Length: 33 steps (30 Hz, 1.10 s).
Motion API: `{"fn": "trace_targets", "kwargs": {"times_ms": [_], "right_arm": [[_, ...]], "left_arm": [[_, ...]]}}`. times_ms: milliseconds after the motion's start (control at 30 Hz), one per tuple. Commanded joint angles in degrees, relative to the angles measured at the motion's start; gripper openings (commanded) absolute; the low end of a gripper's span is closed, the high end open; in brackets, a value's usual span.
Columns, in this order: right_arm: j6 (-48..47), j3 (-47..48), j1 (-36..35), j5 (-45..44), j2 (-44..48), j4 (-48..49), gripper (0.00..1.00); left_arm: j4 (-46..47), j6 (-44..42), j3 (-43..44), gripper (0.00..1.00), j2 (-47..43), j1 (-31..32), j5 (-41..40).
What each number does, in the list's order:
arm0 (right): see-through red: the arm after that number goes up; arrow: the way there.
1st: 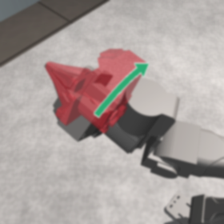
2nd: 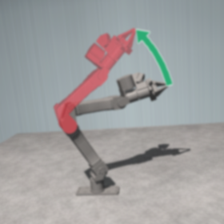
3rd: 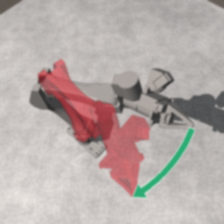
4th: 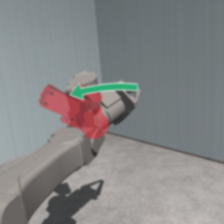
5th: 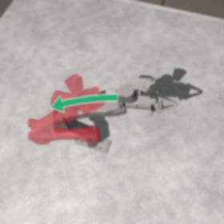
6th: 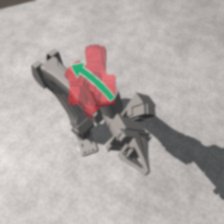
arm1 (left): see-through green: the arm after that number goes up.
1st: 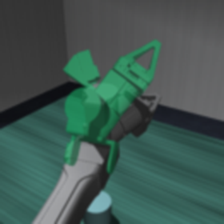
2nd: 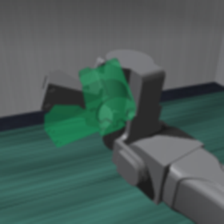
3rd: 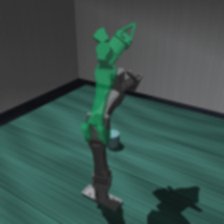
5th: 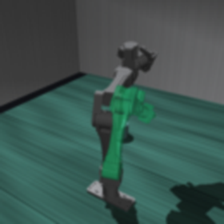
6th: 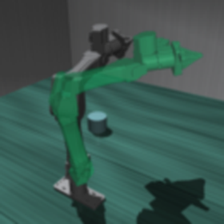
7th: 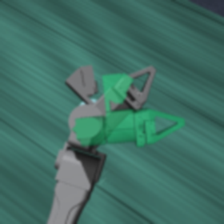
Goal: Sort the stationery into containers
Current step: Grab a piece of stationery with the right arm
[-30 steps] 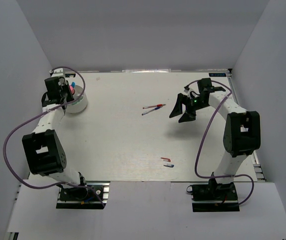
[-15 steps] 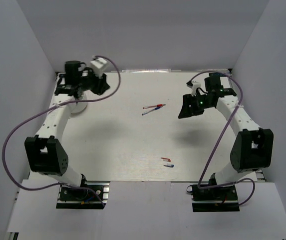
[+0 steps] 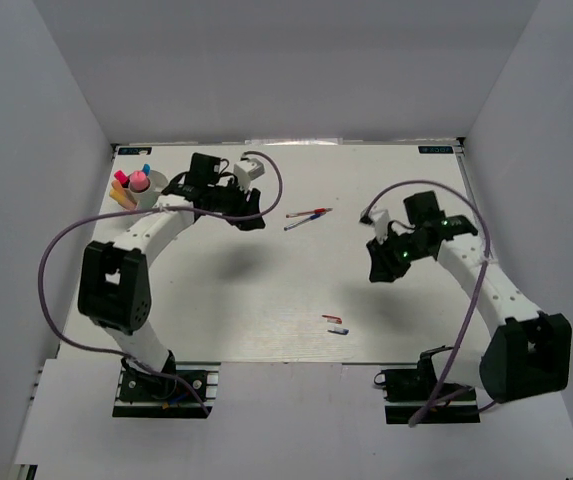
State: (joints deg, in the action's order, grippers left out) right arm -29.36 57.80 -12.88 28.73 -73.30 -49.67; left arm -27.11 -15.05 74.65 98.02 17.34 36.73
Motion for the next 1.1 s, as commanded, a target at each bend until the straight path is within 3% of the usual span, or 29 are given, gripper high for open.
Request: {"fn": "trace_targets", "kwargs": {"times_ms": [0,200,333,500,667,1067], "right_arm": [[-7.8,-4.4,-7.6,-0.5,4.2,-4.3,0.30],[-9.0,-3.7,-20.4,-2.1,1.0,-6.5,0.32],[-3.5,-3.4,-29.0,-3.8,-1.4,-3.5,0.34],[11.6,-3.7,-35.6,-6.4,-5.6,3.8,0.34],[16.2,-5.9,-37.6,-18.9,-6.2,7.6,0.34],[17.2,-5.6,-40.6,-19.2,-11.1,6.5,0.33]], "left_arm": [[9.2,9.9,-3.3,0.61,-8.2,-0.9,3.4],[8.9,12.7,-4.4,0.68,-11.7,-0.3,1.7],[7.6,12.9,-4.6,0.69,-12.9,-0.8,0.1],[5.9,11.7,-5.1,0.69,-14.9,-0.8,-2.5],[6.0,11.1,-5.8,0.70,-16.0,-0.8,-3.5],[8.1,12.1,-6.1,0.70,-15.0,-0.8,-3.9]]}}
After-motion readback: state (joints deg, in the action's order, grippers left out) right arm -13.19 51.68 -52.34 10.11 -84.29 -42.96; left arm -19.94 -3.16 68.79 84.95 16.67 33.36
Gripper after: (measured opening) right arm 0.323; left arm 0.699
